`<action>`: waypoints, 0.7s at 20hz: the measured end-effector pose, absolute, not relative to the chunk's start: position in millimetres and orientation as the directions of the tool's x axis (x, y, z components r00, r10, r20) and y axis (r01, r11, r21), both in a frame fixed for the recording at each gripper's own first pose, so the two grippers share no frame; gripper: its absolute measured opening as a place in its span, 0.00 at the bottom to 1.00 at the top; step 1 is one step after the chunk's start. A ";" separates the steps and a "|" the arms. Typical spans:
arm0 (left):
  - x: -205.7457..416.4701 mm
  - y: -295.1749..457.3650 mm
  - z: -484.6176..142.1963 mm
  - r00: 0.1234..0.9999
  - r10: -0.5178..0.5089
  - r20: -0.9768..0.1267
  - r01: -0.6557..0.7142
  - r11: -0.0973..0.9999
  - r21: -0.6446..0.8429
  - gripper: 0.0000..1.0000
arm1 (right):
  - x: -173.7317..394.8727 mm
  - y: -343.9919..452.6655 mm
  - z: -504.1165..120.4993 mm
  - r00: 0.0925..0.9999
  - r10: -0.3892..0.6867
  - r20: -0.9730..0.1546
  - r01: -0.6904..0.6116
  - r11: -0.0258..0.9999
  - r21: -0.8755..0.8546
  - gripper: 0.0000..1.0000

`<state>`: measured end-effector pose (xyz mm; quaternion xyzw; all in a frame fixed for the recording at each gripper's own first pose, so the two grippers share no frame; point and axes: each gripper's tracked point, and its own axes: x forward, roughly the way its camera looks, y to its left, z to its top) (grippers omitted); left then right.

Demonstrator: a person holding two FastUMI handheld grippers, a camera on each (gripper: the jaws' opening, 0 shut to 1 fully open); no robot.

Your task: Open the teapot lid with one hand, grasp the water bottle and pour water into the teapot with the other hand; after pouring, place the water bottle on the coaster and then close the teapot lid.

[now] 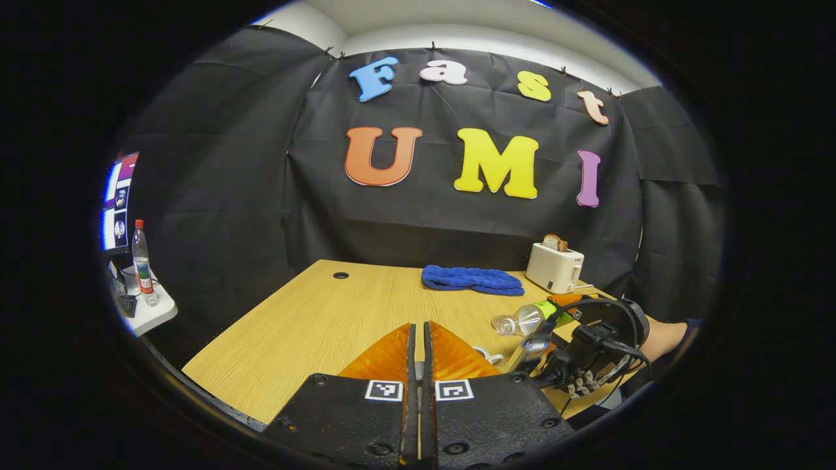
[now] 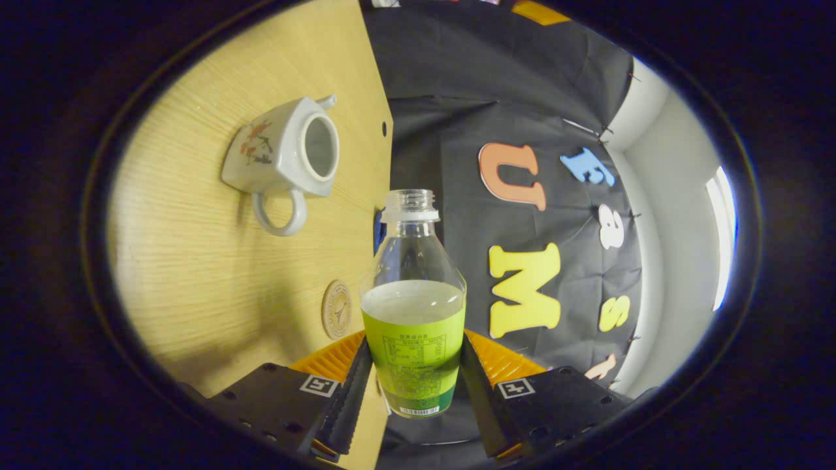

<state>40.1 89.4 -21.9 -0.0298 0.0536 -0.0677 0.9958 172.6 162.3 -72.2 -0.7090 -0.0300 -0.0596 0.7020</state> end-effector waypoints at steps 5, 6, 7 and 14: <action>40.1 97.7 -23.5 0.986 -0.126 -0.106 0.118 0.990 -0.079 0.04 | 176.0 183.9 -54.1 0.976 0.027 0.215 0.216 -0.193 -0.957 0.73; 39.8 100.3 -23.8 0.987 -0.123 -0.108 0.114 0.990 -0.082 0.04 | 174.5 186.1 -51.9 0.973 0.040 0.229 0.232 -0.221 -0.947 0.73; 40.7 100.2 -23.8 0.987 -0.121 -0.110 0.112 0.990 -0.084 0.04 | 171.2 187.9 -50.9 0.970 0.047 0.237 0.241 -0.244 -0.939 0.74; 41.2 99.8 -26.3 0.984 -0.128 -0.120 0.118 0.990 -0.080 0.04 | 168.2 200.4 -43.2 0.954 0.093 0.285 0.299 -0.369 -0.880 0.74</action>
